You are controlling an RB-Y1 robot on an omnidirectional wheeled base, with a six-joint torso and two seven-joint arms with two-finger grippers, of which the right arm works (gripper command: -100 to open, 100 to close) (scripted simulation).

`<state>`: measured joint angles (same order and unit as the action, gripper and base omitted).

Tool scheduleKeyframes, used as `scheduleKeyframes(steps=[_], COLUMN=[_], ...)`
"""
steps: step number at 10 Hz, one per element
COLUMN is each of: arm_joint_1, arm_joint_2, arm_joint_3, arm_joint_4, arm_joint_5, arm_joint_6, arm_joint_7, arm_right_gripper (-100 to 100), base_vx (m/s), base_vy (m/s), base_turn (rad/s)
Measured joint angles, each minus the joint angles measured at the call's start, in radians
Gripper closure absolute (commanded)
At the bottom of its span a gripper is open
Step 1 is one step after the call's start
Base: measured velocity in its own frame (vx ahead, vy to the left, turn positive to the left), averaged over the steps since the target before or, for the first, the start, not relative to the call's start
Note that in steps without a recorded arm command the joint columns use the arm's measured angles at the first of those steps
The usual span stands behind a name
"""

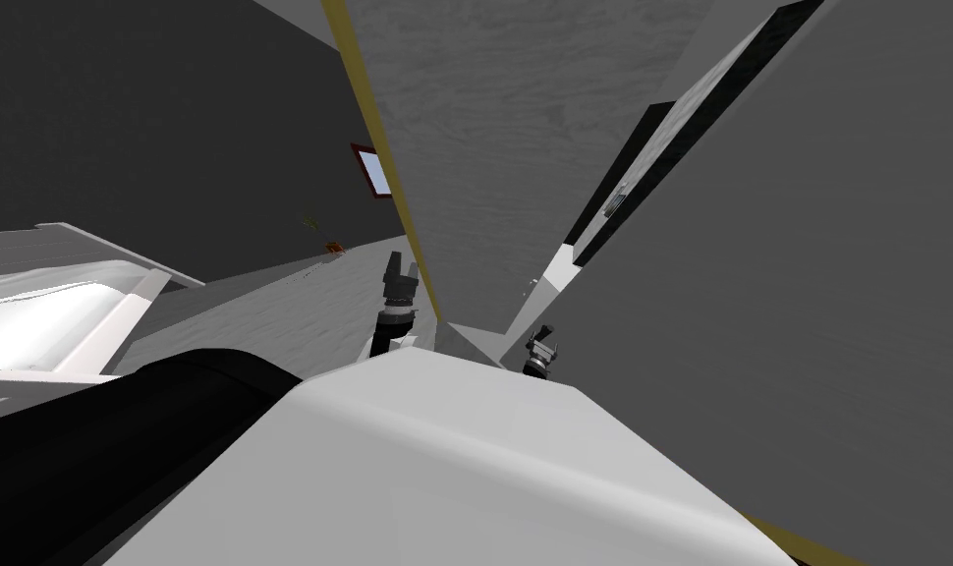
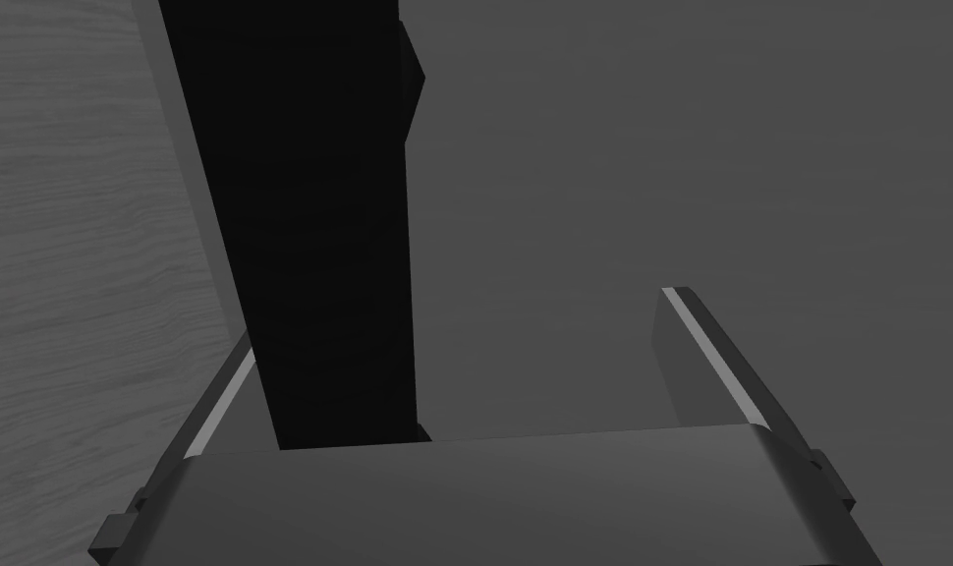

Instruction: Push the door open

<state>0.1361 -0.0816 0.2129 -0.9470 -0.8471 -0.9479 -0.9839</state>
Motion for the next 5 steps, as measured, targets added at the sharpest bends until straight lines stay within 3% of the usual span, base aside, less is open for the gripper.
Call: scheduleKeyframes(steps=[1,2,3,5], arm_joint_1=[-0.022,-0.037,-0.016,-0.014], arm_joint_2=[0.004,-0.005,0.001,-0.003], arm_joint_3=[-0.005,-0.003,-0.005,-0.003], arm_joint_4=[0.028,0.055,0.018,0.012], arm_joint_5=[-0.002,0.000,-0.003,-0.002], arm_joint_6=[-0.006,-0.014,-0.003,0.001], arm_joint_7=[-0.002,-0.020,-0.007,-0.007], arm_right_gripper=[100,100,100,100], base_vx=[0.001,0.004,-0.009,-0.001], base_vy=[-0.007,-0.010,-0.008,0.002], base_turn=[0.029,-0.003,0.001,-0.003])
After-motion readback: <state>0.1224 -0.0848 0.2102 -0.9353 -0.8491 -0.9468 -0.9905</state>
